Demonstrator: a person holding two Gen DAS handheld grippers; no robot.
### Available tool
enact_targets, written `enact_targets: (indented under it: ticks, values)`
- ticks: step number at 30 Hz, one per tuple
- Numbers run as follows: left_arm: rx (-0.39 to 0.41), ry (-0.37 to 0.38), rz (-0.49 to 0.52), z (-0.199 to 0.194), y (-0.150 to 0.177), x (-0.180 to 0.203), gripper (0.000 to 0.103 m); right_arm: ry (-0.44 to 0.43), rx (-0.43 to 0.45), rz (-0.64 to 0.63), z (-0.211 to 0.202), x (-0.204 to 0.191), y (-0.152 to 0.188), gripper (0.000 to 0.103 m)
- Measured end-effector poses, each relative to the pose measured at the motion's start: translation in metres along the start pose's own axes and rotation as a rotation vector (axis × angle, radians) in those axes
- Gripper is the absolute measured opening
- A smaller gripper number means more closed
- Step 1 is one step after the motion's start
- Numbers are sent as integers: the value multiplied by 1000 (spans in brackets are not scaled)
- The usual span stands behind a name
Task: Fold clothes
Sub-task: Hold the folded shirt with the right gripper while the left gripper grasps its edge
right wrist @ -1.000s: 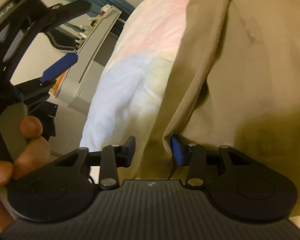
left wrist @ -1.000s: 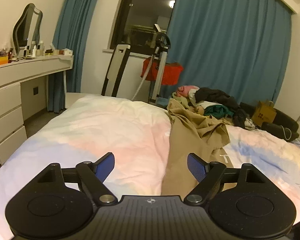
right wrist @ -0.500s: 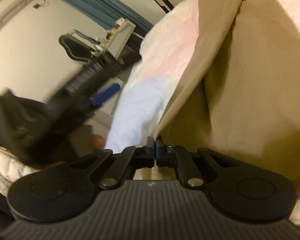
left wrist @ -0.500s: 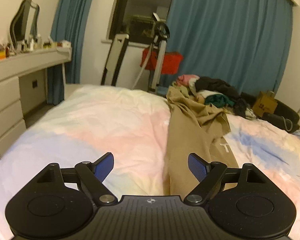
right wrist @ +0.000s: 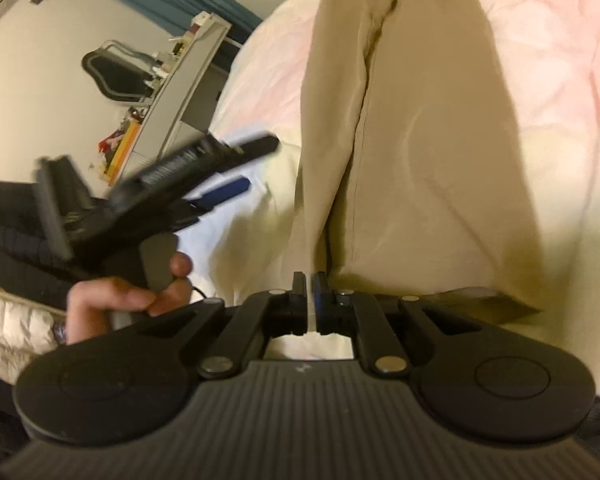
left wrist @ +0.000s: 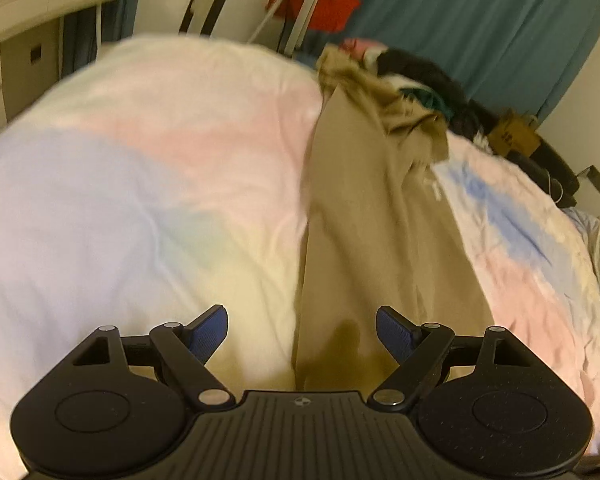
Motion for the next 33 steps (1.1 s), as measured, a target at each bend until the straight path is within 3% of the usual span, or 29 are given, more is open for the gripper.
enact_targets:
  ticks: [3,5,6,7,9,15,19,23,25,28,33]
  values:
    - [-53,-30,-44,6,6,-8,80,61,85,-21,-20,8,-9,10]
    - [-83,-25,-49,7,9,-10,80,114,172,9,-31,21,-16,16]
    - [-95,-15,-45,8,10,-9,80,122,199,47,-36,31,-17,35]
    - [-111,-2,-44,8,12,-8,80,130,225,84,-40,41,-18,64]
    - [-152,24,-39,12,15,-6,80,144,261,185,-42,59,-15,78]
    - [-234,9,-53,22,23,-8,77,47,206,340,-18,92,-9,77]
    - [-274,7,-96,29,24,-14,78,99,172,385,-7,105,0,74]
    - [-311,34,-124,35,25,-17,80,84,136,374,5,104,0,74]
    - [-308,55,-133,32,25,-17,76,52,118,359,9,99,2,46]
    - [-296,87,-123,25,25,-15,69,20,115,354,10,98,1,21]
    - [-282,122,-105,18,25,-9,46,-13,159,301,3,90,-7,11]
Point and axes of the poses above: each gripper's, at about its wrist camera, not at the fingertips, and z roughly the way its jaws point, x to its right, y to its underside, the point moved 4 cm from there along z, roughly the way its jaws point, and after that the axes turned 8 degrees about -z, right-handed, at the moved point
